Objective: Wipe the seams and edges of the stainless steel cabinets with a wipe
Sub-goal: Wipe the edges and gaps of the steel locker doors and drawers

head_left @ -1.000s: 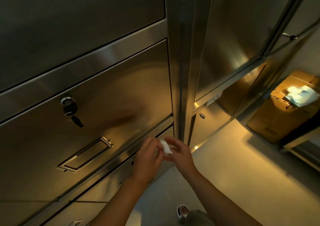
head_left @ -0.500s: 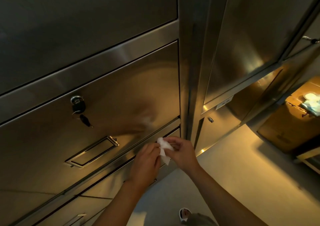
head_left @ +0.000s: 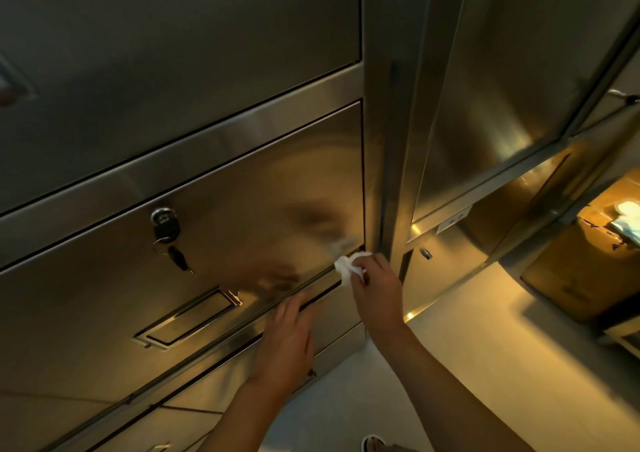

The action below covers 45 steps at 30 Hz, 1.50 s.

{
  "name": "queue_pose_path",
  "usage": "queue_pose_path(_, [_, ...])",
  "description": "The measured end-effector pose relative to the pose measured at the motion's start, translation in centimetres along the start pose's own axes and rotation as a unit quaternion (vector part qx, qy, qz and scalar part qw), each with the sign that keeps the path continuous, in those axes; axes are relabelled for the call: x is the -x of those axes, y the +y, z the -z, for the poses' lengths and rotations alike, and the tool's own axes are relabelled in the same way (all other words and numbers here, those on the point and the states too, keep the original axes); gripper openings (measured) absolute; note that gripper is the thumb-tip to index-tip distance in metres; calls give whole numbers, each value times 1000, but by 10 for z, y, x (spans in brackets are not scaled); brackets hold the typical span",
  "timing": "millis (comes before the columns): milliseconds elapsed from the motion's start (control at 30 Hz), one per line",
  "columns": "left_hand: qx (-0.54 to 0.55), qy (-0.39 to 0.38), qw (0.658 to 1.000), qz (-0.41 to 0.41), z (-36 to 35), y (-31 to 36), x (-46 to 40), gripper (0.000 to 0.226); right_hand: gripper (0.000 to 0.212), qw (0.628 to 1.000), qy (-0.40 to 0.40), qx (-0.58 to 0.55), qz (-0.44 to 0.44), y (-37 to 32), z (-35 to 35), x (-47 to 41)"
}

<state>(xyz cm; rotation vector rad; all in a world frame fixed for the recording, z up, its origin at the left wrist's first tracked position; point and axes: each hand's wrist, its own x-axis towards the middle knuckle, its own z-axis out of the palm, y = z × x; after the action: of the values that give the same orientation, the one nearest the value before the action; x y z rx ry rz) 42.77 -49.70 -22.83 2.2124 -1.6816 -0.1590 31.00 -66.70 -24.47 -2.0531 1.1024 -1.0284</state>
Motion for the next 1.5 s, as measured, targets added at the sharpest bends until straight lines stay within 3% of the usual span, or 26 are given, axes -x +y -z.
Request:
queue_pose_path(100, [-27, 1, 999, 17, 0, -5, 2, 66, 13, 998, 2, -29, -50, -1, -7, -17])
queue_pose_path(267, [-59, -10, 997, 40, -1, -11, 7, 68, 21, 968, 79, -169, -169, -15, -17, -21])
queue_pose_path(367, [-59, -20, 996, 56, -2, -16, 12, 68, 28, 963, 84, -204, -152, -22, -17, -15])
queue_pose_path(867, [-53, -33, 994, 85, 2, -48, 51, 52, 19, 955, 53, -236, -175, -64, -55, 28])
queue_pose_path(1033, [-46, -20, 995, 83, 13, -70, 81, 60, 32, 948, 56, -237, -205, -88, -74, 50])
queue_pose_path(1333, [-57, -39, 993, 100, 39, -117, 143, 53, 25, 937, 31, -253, -238, -147, -111, 105])
queue_pose_path(1500, [-59, -28, 994, 86, 52, -150, 183, 67, 31, 930, 45, -262, -252, -176, -128, 126])
